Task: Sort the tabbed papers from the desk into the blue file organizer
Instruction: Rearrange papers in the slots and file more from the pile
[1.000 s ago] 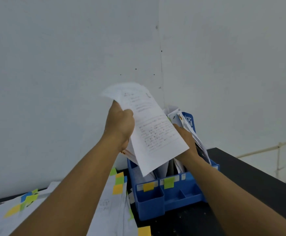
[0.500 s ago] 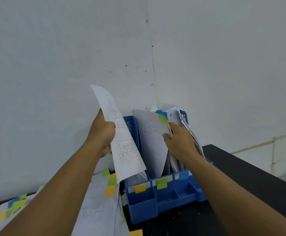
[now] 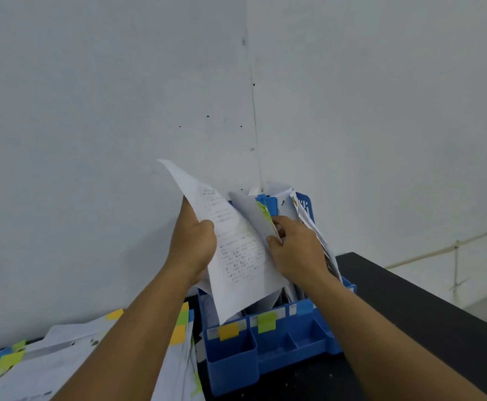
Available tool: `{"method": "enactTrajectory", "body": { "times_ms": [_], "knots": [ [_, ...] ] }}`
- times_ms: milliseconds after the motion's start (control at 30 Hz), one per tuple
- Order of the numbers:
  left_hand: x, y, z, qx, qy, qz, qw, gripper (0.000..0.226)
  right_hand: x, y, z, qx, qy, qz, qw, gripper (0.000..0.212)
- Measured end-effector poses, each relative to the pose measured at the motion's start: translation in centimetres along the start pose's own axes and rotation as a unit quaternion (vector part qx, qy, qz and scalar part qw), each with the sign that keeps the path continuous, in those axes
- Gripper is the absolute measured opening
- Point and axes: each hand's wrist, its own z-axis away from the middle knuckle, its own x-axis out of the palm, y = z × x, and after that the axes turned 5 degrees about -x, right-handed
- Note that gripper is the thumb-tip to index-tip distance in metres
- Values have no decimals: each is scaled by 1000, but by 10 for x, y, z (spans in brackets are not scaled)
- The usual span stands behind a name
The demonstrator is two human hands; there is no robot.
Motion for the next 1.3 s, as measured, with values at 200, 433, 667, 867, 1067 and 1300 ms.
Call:
{"method": "enactTrajectory", "body": {
  "times_ms": [200,433,667,867,1067,1300],
  "knots": [
    [-11,-14,-11,4,18,-48,999,71,-3,0,-1,1,6,-1,1000,39],
    [-6,-26,-18,42,7,-90,995,77,-2,-4,-1,6,2,-12,1000,41],
    [37,-27,-16,71,61,-46,995,77,3,-9,2,13,5,-49,999,42],
    [65,-64,7,-49,36,-48,997,69,2,-17,3,19,2,-62,998,45],
    [67,-80,19,-111,32,16,993,60,4,-22,7,13,-14,-60,998,45],
    [38,-68,41,-143,-8,54,988,74,12,-29,20,-1,-30,-18,999,55]
  ]
}}
